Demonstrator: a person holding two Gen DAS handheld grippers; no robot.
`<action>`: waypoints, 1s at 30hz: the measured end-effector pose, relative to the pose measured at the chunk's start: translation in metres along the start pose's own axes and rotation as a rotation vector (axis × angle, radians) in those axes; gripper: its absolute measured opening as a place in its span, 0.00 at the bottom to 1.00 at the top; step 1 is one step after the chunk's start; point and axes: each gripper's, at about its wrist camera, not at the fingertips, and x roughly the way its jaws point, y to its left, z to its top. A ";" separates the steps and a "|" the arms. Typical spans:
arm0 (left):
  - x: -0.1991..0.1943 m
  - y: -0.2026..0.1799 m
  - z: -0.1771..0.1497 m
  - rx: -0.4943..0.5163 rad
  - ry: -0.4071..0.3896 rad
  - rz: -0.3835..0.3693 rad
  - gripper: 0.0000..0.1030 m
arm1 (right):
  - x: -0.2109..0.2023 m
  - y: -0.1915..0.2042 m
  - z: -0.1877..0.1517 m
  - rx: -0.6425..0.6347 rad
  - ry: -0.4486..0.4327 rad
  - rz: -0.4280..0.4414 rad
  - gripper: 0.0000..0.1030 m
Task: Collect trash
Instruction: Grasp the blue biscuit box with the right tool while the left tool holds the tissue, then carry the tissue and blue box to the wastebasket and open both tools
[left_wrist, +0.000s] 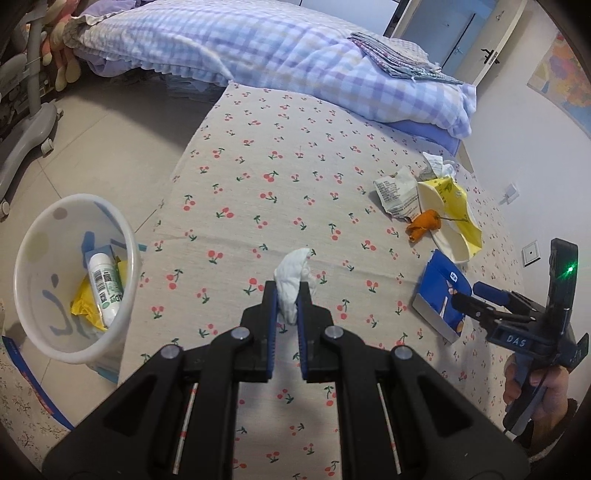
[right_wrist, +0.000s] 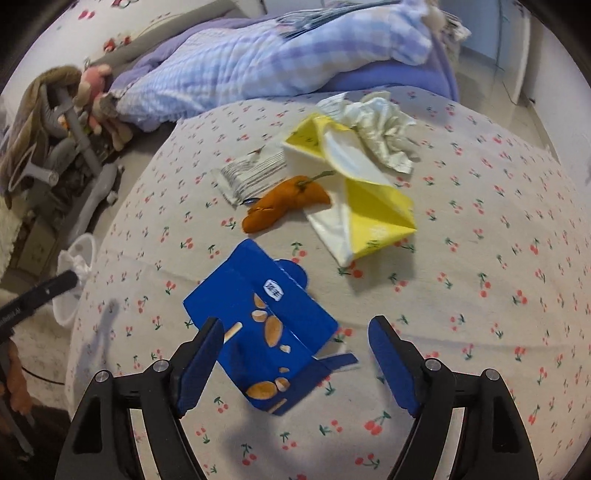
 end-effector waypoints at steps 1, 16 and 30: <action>-0.001 0.001 0.000 0.000 -0.001 0.000 0.11 | 0.002 0.006 0.001 -0.031 -0.009 -0.009 0.80; -0.015 0.022 -0.008 0.001 -0.002 0.014 0.11 | 0.018 0.019 -0.018 -0.222 0.041 0.010 0.85; -0.040 0.078 -0.012 -0.051 -0.033 0.069 0.11 | 0.010 0.047 -0.011 -0.198 0.013 -0.044 0.61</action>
